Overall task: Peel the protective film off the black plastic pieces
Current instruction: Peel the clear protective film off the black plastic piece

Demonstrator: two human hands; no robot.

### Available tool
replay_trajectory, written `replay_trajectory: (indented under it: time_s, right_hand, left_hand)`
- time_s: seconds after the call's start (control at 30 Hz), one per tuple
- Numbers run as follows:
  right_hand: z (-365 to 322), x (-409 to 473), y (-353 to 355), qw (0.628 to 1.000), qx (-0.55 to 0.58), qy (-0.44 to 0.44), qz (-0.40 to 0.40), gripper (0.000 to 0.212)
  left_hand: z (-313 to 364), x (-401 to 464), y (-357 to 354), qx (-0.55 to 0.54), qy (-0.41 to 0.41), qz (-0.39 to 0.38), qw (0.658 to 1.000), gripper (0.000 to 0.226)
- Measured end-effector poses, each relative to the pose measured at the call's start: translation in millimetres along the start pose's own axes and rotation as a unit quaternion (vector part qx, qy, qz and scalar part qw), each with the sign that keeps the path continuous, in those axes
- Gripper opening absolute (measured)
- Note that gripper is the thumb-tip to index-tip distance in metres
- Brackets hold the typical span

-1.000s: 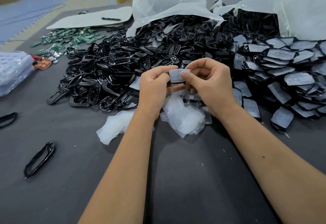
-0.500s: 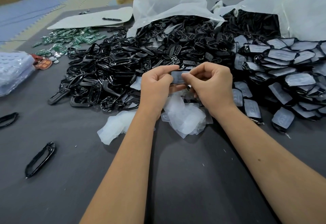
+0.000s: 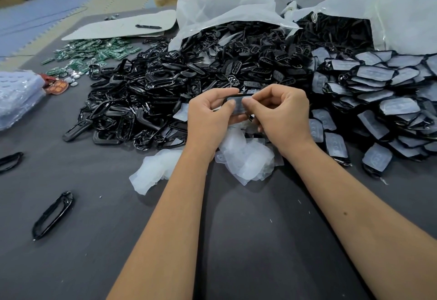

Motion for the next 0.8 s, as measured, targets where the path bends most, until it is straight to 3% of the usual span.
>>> replay_trajectory:
  time_s: [0.43,0.8]
  right_hand:
    - [0.5,-1.6,0.4,0.999,0.038,-0.015,0.011,0.018]
    - [-2.9,-0.5,-2.2,0.994,0.101,0.007,-0.032,0.014]
  left_hand:
    - [-2.5,0.8,-0.6,0.006,0.0,0.007,1.0,0.019]
    - [-2.1,0.1,1.2,-0.029,0.009,0.007,1.0,0.014]
Point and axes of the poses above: each hand's wrist, its own x-axis towards the middle knuckle, its own y-axis out of the back of the hand, z = x × y, the point moved 6 cm from there along x, towards the middle knuckle, and after that the axes turned 9 degrees about -z, right-handed, at the moved point
